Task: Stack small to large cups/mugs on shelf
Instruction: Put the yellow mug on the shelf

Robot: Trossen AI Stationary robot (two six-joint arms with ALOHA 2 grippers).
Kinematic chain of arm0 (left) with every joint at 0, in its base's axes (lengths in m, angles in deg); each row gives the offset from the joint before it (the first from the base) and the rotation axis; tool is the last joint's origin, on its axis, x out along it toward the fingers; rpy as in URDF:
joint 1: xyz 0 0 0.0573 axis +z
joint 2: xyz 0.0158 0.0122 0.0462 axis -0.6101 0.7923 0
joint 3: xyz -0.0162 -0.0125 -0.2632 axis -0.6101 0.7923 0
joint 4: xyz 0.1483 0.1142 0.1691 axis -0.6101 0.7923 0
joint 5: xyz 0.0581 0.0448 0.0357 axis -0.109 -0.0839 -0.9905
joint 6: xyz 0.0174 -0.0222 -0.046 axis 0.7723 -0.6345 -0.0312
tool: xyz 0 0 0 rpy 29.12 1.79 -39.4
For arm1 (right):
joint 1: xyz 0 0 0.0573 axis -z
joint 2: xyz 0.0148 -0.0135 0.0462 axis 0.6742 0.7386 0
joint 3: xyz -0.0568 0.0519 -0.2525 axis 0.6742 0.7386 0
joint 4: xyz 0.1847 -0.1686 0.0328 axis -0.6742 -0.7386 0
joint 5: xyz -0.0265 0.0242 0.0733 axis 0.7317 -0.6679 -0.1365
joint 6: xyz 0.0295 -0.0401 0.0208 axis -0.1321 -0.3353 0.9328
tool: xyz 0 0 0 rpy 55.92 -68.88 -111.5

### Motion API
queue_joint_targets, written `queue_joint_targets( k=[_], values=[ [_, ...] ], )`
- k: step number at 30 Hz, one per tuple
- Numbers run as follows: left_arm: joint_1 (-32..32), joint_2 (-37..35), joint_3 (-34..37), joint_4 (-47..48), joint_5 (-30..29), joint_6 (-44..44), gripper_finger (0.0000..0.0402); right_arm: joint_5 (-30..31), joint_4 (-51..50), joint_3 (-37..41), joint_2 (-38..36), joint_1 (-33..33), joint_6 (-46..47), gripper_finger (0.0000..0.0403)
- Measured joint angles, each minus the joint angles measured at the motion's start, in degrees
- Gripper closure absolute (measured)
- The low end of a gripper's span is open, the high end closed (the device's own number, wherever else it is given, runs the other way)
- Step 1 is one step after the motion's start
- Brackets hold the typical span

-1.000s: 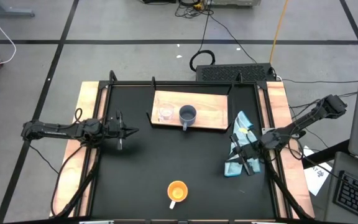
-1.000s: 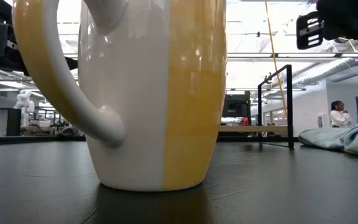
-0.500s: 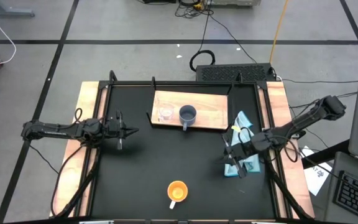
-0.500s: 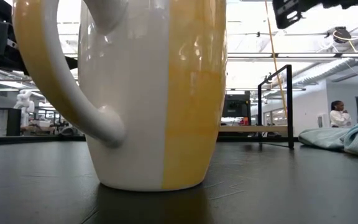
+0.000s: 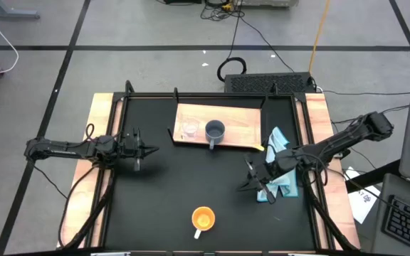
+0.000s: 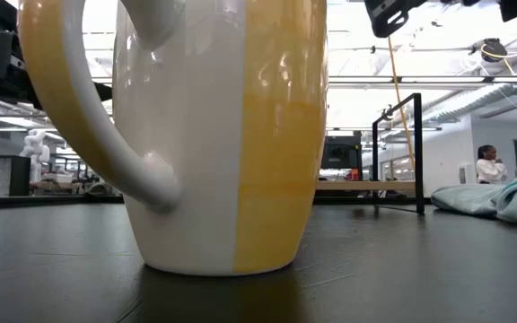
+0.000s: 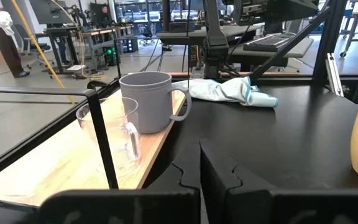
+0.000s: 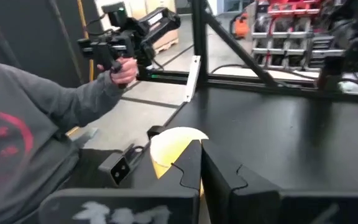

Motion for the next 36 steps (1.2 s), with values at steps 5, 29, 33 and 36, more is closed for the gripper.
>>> queue_joint_targets(
  k=[5,29,33,36],
  values=[
    [-0.01,0.00,0.00,-0.02,-0.01,-0.10,0.0401,-1.60,2.40,-0.07,1.46,0.93,0.54,0.0403],
    [0.01,0.00,0.00,0.09,-0.01,-0.15,0.0401,-4.07,16.36,-2.36,13.38,1.75,-2.46,0.0403],
    [0.00,0.00,0.00,0.31,-0.01,-0.35,0.0401,-4.66,15.82,-4.29,14.79,1.68,-2.55,0.0403],
    [0.01,0.00,0.00,0.43,-0.01,-0.35,0.0401,-4.66,15.13,-5.83,16.06,1.68,-2.92,0.0403]
  ],
)
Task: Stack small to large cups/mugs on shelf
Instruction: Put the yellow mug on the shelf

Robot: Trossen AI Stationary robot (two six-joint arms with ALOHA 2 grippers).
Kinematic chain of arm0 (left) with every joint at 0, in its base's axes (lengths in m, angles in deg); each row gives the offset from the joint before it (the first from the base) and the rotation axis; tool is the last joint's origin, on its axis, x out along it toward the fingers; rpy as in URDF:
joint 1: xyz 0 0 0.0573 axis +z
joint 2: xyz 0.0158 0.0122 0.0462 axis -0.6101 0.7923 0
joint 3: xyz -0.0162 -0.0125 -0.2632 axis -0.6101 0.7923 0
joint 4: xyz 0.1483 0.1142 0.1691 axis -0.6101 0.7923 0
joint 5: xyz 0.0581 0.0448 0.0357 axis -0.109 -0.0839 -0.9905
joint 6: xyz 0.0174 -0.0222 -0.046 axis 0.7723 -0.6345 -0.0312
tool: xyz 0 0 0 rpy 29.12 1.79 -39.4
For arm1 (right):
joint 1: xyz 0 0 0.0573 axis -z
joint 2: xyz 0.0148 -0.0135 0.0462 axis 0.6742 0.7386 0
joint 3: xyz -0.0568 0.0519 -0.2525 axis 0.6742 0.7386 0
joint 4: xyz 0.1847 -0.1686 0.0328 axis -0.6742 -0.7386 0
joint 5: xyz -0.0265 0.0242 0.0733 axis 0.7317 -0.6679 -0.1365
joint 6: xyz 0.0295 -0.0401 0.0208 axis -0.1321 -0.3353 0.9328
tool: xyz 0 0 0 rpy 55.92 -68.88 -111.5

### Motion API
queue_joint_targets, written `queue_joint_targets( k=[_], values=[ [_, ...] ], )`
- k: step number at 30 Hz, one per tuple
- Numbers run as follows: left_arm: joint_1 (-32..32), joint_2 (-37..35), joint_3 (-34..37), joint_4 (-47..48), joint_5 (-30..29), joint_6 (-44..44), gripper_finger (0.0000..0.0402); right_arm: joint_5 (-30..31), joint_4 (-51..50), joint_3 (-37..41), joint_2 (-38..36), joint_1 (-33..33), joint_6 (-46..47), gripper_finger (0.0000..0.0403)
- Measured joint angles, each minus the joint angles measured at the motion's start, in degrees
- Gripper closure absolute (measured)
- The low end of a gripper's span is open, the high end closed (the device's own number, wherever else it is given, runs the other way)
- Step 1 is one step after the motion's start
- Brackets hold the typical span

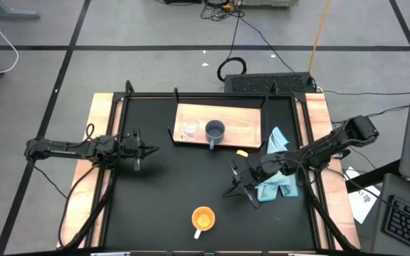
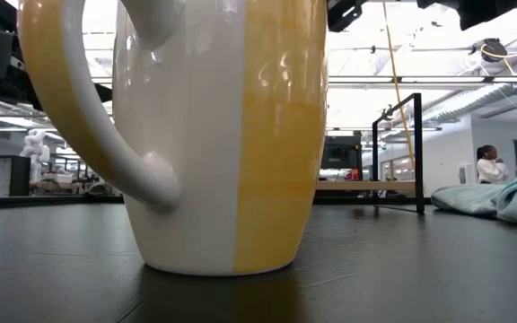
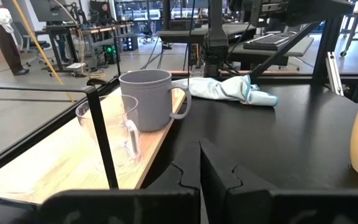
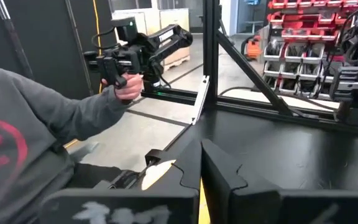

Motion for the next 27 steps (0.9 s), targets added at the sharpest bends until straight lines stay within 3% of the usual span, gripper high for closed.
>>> queue_joint_targets(
  k=[17,27],
  values=[
    [0.00,0.00,0.00,0.47,0.00,-0.26,0.0401,-3.10,-1.75,-8.63,8.23,-0.94,-4.29,0.0403],
    [0.00,-0.02,0.00,0.44,0.35,-0.28,0.0401,-3.05,9.68,-8.63,16.78,-3.25,-2.47,0.0403]
  ],
)
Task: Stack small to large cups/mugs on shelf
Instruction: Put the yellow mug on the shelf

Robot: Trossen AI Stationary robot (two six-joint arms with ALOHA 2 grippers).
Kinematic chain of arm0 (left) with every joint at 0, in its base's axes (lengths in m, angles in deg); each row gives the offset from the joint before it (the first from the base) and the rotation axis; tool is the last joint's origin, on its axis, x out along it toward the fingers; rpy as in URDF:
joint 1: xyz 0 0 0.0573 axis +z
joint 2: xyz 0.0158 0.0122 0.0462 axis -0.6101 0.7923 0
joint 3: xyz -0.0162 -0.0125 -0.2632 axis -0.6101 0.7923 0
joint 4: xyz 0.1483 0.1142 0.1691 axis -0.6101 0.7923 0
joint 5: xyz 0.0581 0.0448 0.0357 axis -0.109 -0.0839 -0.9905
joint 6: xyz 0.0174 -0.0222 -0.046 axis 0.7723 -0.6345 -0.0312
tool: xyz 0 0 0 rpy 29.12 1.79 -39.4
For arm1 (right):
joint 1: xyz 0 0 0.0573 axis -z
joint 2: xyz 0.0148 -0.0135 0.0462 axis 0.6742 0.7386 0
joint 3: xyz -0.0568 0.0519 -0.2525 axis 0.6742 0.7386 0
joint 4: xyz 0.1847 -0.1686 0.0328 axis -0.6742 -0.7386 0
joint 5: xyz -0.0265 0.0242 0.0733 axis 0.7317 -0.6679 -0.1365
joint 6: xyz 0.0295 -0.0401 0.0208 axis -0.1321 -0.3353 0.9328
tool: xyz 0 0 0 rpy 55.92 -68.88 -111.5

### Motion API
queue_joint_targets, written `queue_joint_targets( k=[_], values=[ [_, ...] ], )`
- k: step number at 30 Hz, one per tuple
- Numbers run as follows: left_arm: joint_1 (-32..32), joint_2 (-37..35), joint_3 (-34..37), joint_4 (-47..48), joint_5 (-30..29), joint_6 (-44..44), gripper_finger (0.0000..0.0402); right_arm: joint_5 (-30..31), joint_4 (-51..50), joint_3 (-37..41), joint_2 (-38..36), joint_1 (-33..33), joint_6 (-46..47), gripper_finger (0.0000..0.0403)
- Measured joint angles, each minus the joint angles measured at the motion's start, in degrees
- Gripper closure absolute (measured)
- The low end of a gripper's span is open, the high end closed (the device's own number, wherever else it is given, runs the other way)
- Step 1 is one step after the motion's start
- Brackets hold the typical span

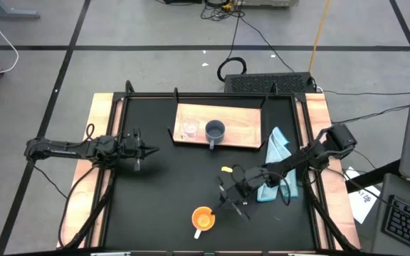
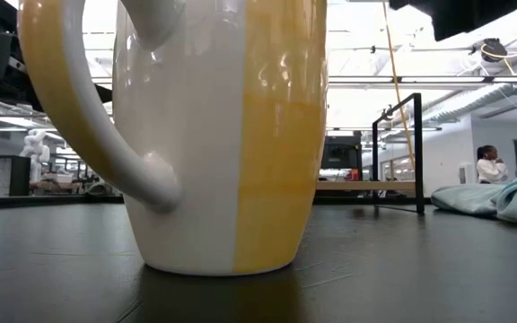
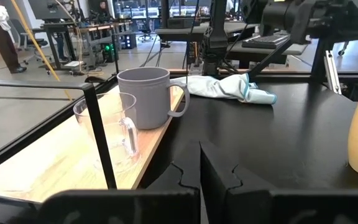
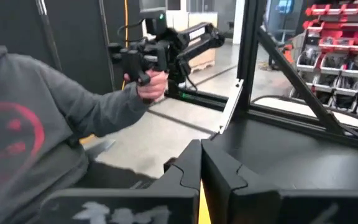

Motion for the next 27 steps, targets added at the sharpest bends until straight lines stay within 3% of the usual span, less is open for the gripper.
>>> queue_joint_targets(
  k=[7,13,21,27],
  values=[
    [0.00,-0.01,0.00,0.00,0.03,-0.18,0.0401,0.05,4.53,-1.67,4.22,0.32,3.66,0.0403],
    [0.00,-0.01,0.00,-0.02,0.04,-0.76,0.0401,0.81,-4.58,-6.25,5.09,-1.56,0.79,0.0403],
    [-0.01,0.00,0.00,0.00,2.10,-1.01,0.0401,18.90,-2.99,-7.15,5.07,-6.57,-0.16,0.0403],
    [-0.02,-0.01,0.00,0.00,3.49,0.08,0.0401,23.68,-0.10,-7.17,5.07,-7.84,-0.24,0.0403]
  ],
)
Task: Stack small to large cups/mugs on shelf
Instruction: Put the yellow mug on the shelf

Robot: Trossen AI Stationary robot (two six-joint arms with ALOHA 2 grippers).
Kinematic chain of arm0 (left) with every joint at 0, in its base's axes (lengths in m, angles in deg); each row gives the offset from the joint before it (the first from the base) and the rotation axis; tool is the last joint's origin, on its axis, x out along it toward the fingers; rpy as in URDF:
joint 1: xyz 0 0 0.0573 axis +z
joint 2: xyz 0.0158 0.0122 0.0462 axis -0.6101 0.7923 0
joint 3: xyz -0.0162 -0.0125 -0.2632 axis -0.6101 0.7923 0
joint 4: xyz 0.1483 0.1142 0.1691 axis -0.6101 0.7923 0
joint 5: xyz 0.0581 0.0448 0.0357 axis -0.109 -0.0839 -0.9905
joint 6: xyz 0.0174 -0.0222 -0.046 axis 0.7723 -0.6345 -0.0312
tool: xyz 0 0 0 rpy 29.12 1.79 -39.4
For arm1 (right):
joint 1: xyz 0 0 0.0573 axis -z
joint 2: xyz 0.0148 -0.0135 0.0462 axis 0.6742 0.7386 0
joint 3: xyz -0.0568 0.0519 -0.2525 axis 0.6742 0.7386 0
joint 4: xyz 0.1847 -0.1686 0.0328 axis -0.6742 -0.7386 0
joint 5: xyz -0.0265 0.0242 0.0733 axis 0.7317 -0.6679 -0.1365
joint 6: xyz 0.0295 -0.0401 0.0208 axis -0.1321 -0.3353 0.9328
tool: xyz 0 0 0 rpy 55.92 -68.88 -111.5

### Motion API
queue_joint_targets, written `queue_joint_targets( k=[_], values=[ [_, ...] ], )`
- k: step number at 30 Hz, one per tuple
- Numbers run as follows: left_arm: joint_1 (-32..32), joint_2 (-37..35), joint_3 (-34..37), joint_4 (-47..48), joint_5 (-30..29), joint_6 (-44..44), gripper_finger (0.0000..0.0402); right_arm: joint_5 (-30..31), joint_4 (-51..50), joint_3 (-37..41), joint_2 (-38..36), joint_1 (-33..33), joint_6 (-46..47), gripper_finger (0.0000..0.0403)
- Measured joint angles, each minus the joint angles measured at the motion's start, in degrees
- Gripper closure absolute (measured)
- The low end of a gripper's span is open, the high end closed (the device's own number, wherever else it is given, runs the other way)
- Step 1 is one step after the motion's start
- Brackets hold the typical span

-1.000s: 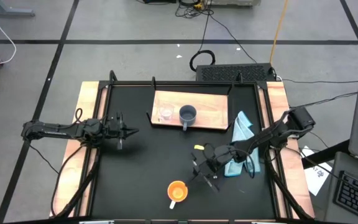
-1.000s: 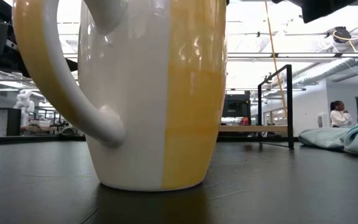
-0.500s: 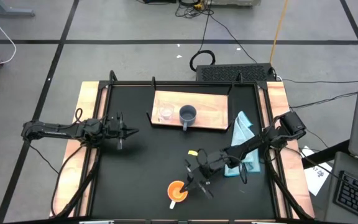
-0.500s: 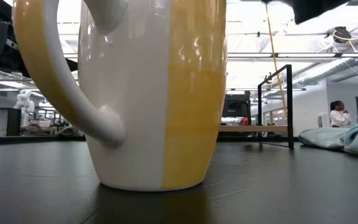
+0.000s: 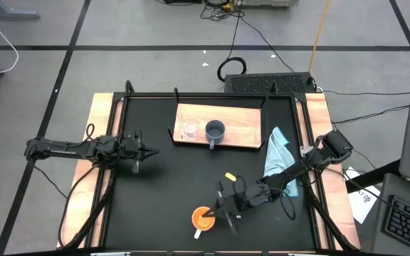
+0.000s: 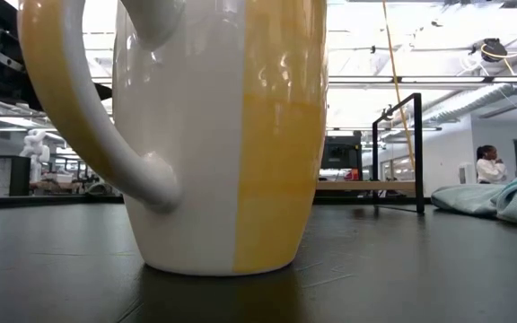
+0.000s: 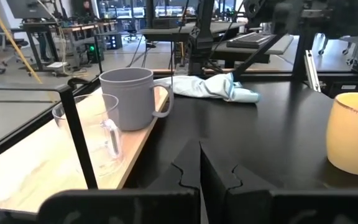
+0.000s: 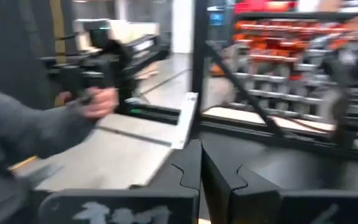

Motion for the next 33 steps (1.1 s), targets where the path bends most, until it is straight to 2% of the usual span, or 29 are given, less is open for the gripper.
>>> queue_joint_targets(
  k=[4,8,11,21,28,33],
  values=[
    [0.00,0.01,0.00,-0.04,0.07,0.86,0.0401,7.98,2.35,0.00,2.42,-0.16,0.66,0.0403],
    [0.00,0.00,0.00,-0.09,0.60,0.62,0.0401,8.17,3.91,-0.77,4.79,0.29,2.95,0.0403],
    [0.02,0.00,0.00,-0.09,2.52,0.52,0.0401,8.17,0.91,-3.20,5.32,0.34,2.62,0.0403],
    [0.02,0.00,0.00,-0.24,4.12,0.47,0.0401,8.09,-16.84,-11.02,5.35,0.91,1.79,0.0403],
    [0.02,0.00,0.00,-0.07,4.17,1.93,0.0401,7.63,-39.18,-18.28,4.17,3.04,10.01,0.0403],
    [0.02,0.00,0.00,0.01,4.17,2.12,0.0401,1.42,-52.76,-25.70,4.17,4.26,13.92,0.0403]
  ],
)
